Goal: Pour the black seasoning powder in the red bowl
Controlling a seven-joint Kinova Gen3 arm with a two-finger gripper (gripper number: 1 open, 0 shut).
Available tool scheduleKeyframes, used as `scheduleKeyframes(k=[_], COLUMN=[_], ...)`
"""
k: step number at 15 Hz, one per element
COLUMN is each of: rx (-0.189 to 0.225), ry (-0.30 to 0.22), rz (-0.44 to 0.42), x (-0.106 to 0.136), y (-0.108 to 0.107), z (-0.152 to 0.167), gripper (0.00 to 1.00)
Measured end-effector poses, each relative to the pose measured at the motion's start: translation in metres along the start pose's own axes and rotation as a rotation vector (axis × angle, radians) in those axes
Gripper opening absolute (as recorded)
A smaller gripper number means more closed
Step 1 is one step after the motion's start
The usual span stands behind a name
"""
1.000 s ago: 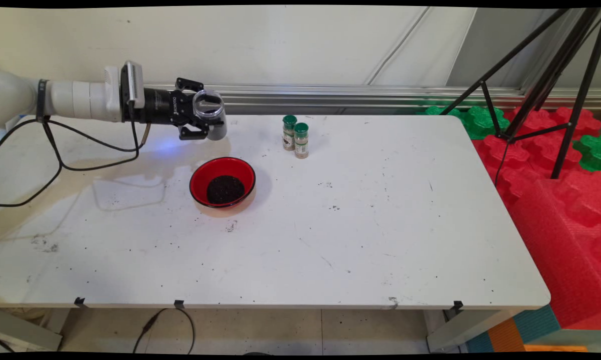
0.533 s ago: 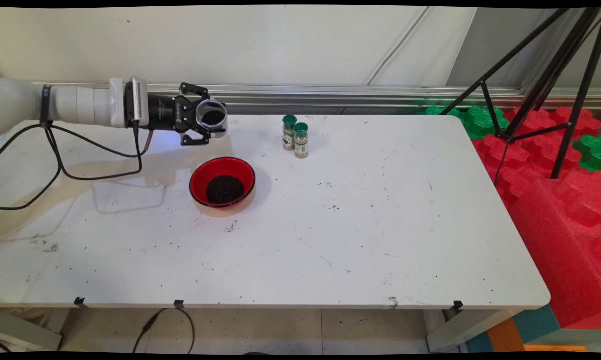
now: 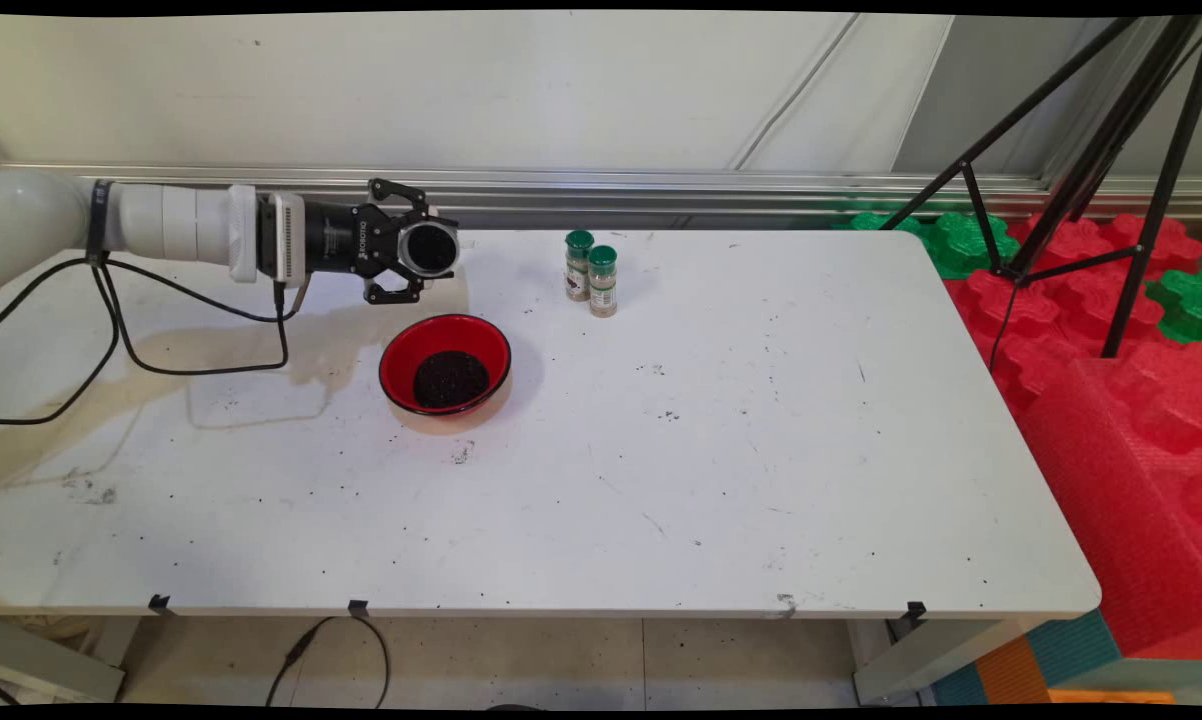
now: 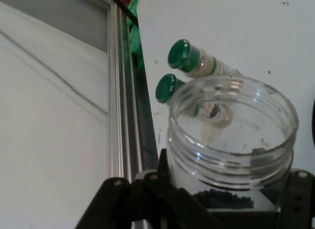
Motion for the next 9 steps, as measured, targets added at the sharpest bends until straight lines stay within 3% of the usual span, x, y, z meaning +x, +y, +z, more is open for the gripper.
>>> scheduleKeyframes(k=[9], rx=[0.006], ry=[-0.004], rz=[0.28], x=[0.0055], y=[0.0045], z=[0.0014], gripper=[0.0])
